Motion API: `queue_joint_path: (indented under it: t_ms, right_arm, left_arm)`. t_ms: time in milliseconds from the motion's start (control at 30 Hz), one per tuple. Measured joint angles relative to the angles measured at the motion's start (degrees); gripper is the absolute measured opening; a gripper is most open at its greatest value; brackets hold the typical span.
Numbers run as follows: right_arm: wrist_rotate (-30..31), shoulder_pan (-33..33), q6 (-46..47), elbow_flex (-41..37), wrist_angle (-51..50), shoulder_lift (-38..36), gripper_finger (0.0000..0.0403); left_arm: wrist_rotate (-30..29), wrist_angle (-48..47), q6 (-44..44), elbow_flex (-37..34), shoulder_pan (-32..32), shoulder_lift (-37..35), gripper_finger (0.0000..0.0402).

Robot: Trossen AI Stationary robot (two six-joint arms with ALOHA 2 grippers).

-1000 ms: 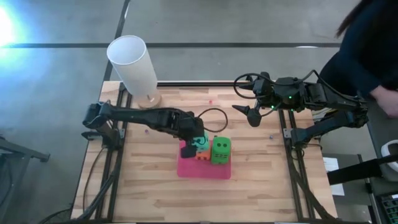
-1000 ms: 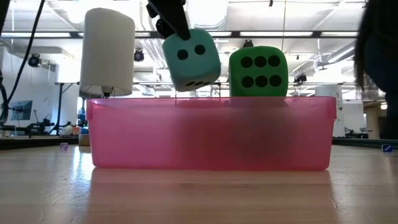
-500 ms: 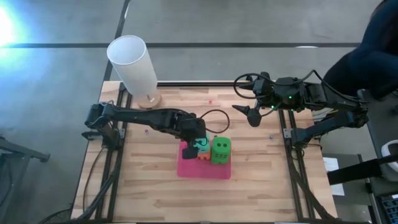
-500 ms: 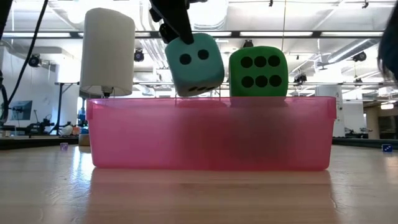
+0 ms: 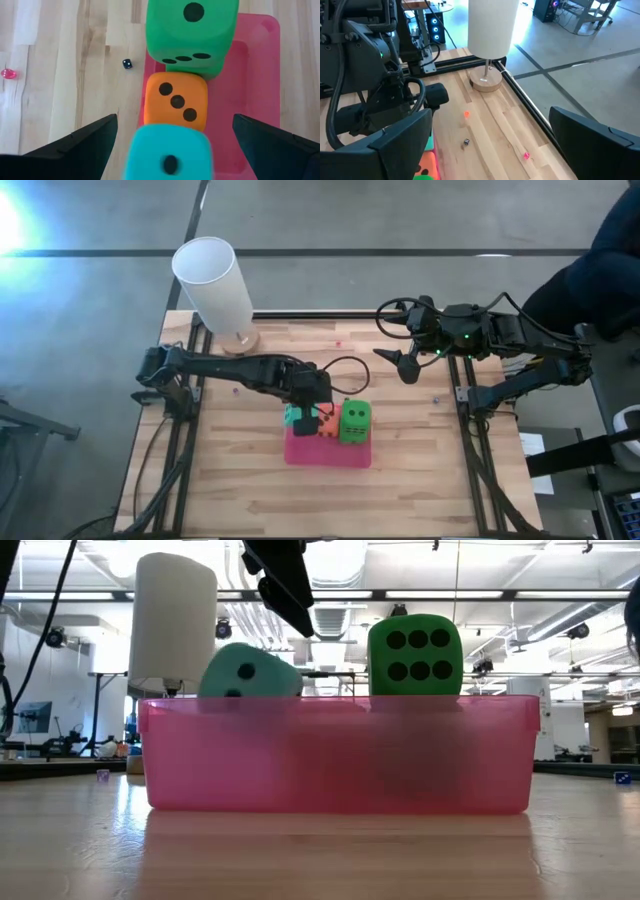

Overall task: Pick & Place Dice
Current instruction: Put the large blue dice into the pink bin

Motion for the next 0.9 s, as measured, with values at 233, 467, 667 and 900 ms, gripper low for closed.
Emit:
queue_joint_path:
  t_ms: [233,467,667,900]
  right_arm:
    - [0.0,0.0,0.1,0.0,0.0,0.0,0.04]
    - [0.0,0.0,0.0,0.0,0.0,0.0,0.04]
    - [0.0,0.0,0.0,0.0,0.0,0.0,0.04]
    - [0.0,0.0,0.0,0.0,0.0,0.0,0.04]
  left_arm:
    - [0.0,-1.1,0.0,0.0,0.0,0.0,0.0399]
    - [-1.7,-9.8,-0.7,0.9,0.4,-0.4,0.0398]
    - [-2.4,-17.5,-3.8,0.5,0.4,-0.4,0.0399]
    - [-3.8,-22.5,-5.6,0.5,0.4,-0.5,0.0398]
